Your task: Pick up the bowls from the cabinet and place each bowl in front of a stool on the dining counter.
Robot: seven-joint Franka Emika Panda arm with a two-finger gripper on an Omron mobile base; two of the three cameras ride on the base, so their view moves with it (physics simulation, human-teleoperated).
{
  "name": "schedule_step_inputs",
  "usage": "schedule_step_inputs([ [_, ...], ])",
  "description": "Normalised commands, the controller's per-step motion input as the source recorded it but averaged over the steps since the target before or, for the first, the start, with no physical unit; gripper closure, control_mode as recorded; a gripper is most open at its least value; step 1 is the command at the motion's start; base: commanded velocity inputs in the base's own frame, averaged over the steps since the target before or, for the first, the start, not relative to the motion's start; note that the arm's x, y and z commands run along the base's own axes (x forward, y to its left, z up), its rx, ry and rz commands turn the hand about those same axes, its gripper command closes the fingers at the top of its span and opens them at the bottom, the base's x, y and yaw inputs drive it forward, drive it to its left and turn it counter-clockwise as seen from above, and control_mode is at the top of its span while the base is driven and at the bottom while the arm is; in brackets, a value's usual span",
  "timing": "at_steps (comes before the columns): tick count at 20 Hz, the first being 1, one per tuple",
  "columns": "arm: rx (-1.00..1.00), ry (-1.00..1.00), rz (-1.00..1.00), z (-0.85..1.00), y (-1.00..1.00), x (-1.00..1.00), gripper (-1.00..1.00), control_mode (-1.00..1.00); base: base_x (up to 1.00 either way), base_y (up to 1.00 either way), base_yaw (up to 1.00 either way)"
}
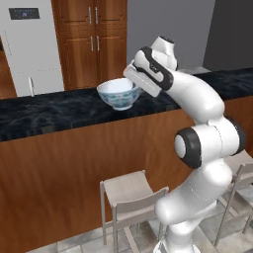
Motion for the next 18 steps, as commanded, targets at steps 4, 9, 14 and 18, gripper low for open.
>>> schedule_step_inputs([
  [4, 0.04, -0.10, 0.00, -0.33, 0.00, 0.26, 1.00, -1.00, 0.00, 0.00, 0.00],
  [9, 0.06, -0.15, 0.00, -0.31, 0.00, 0.24, 1.00, -1.00, 0.00, 0.00, 0.00],
  [14, 0.04, -0.07, 0.00, -0.24, 0.02, 0.10, 1.00, -1.00, 0.00, 0.00, 0.00],
  [18, 0.00, 0.01, 0.00, -0.08, 0.06, 0.15, 1.00, -1.00, 0.00, 0.00, 0.00],
])
